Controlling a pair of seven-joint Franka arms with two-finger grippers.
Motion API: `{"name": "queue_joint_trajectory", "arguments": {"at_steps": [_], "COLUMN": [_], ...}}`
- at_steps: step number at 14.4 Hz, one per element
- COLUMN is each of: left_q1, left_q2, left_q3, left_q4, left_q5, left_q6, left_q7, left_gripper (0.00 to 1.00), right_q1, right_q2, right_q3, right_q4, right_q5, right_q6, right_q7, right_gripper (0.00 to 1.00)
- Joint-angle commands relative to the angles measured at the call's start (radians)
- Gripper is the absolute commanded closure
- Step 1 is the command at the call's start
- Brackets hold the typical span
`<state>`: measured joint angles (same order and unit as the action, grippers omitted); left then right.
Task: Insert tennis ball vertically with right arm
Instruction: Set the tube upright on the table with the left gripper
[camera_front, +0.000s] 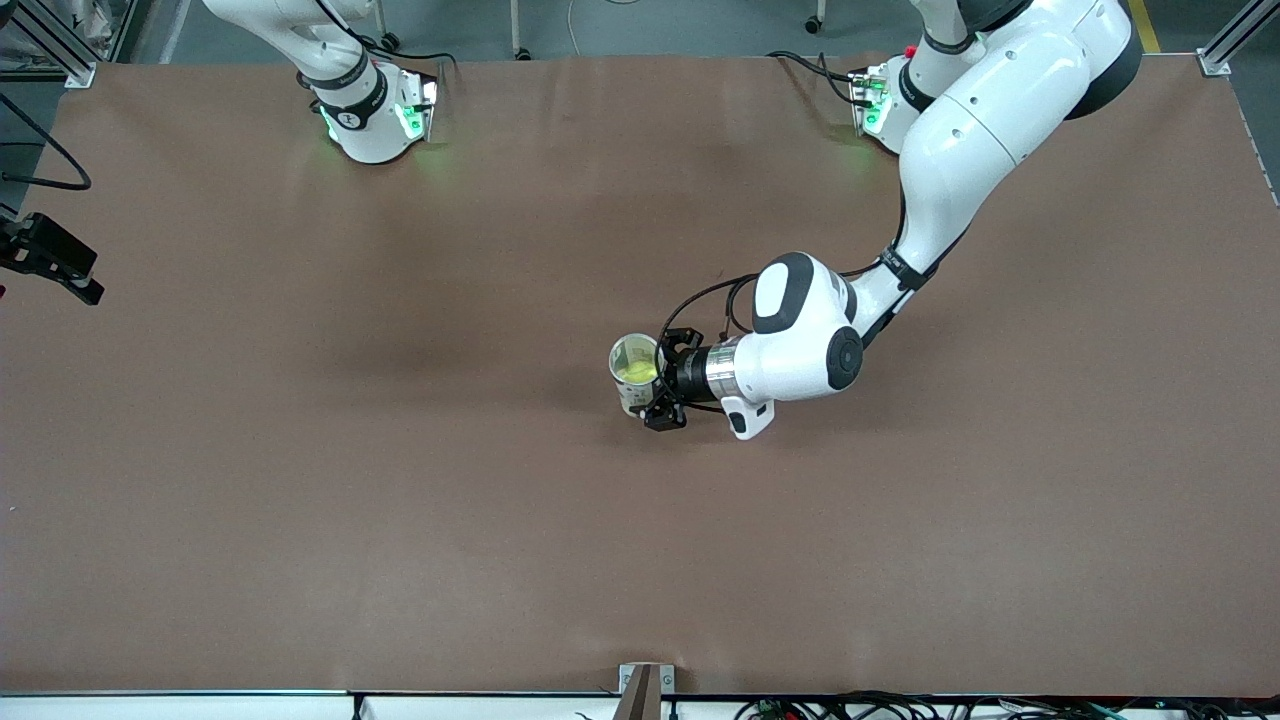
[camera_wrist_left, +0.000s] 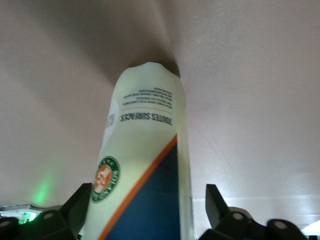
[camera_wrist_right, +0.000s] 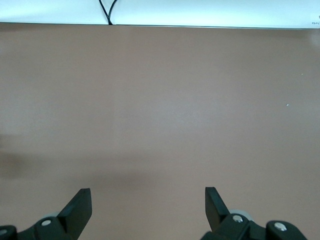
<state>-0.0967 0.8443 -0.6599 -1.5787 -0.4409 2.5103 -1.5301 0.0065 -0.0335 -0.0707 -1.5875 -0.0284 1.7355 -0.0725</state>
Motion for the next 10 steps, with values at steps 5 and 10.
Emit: {"name": "queue_joint_trajectory", "arguments": {"at_steps": [5, 10], "left_q1": [-0.003, -0.008], "left_q2": [0.001, -0.001], "left_q3": [0.041, 0.077], "left_q4": [0.017, -0.018], "left_q5": [0.007, 0.022], "left_q6": [-0.002, -0.001], "left_q7": [0.008, 0.013], "left_gripper": [0.0, 0.0], "right_q1": [-0.007, -0.005], "right_q2": [0.004, 0.004], "right_q3": [0.011, 0.011], "right_q4": [0.001, 0.001], "right_q5": [-0.021, -0.021], "right_q6": [-0.01, -0.01], "right_q7": [-0.007, -0.007], "right_gripper": [0.0, 0.0]}}
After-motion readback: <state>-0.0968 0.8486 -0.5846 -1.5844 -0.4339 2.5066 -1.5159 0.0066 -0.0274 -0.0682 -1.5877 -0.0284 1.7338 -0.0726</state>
